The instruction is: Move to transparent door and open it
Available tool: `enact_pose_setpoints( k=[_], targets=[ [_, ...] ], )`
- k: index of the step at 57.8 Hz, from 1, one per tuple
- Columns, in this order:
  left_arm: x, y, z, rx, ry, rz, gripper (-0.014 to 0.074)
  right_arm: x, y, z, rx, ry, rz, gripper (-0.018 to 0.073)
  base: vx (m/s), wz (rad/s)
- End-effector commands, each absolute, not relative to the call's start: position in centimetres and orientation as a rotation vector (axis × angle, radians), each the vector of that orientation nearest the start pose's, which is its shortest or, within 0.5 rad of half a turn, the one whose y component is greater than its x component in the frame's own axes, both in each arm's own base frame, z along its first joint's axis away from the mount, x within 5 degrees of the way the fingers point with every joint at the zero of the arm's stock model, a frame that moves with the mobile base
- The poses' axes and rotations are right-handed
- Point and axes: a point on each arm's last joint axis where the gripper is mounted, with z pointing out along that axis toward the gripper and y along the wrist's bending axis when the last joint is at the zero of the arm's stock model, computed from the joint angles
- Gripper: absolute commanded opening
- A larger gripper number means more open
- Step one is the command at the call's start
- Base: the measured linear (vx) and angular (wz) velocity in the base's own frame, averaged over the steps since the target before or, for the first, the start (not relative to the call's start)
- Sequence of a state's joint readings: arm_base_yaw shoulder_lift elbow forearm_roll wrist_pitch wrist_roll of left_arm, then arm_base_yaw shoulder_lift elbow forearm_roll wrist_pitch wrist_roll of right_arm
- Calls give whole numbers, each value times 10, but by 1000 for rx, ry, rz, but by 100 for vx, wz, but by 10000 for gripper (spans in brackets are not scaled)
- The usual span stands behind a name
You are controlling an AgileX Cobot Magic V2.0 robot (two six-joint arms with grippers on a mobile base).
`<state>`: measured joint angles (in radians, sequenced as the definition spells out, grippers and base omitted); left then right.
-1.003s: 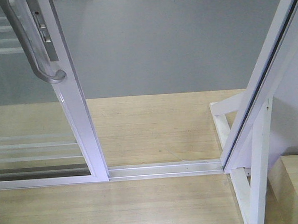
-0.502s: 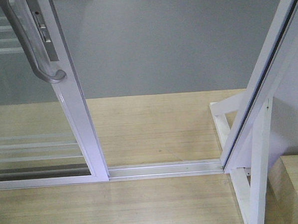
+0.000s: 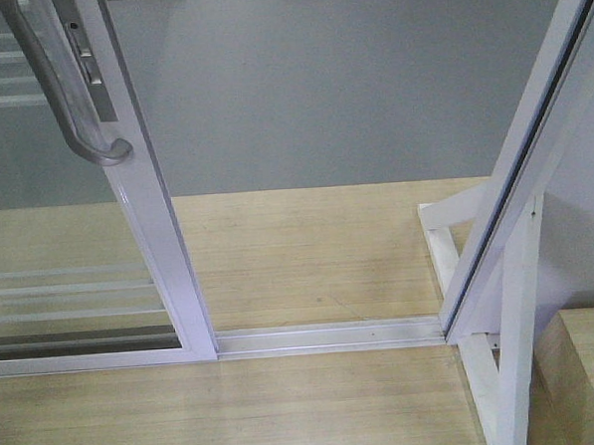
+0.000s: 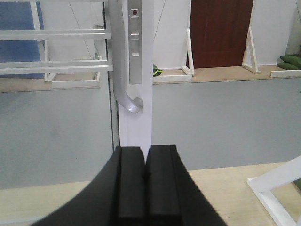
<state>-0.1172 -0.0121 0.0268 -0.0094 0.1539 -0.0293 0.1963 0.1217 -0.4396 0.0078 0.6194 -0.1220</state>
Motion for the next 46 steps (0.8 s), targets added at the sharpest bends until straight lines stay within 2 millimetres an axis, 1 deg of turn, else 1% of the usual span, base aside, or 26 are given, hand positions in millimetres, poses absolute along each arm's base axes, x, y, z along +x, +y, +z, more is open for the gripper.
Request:
enact_pose_setpoints(
  k=[1,31,33,35,38,40,46],
  targets=[
    [56,-7,190,43,1590,-139,0,35,7,311,-268,1664,51,-3,0,0],
    [56,-7,190,43,1590,-139,0,35,7,311,-268,1664,53,-3,0,0],
    [56,-7,190,43,1590,-139,0,36,7,309,-267,1663,53,-3,0,0],
    [56,-7,190,43,1590,-139,0,39,8,304,-268,1664,52,-3,0,0],
    [56,-7,190,43,1590,-139,0,44,9,291,-268,1670,52,-3,0,0],
    [56,-7,190,43,1590,-139,0,49,10,279,-266,1684,61,-3,0,0],
    [56,-7,190,43,1590,-139,0,60,13,235,-237,1720,107,-3,0,0]
  ],
)
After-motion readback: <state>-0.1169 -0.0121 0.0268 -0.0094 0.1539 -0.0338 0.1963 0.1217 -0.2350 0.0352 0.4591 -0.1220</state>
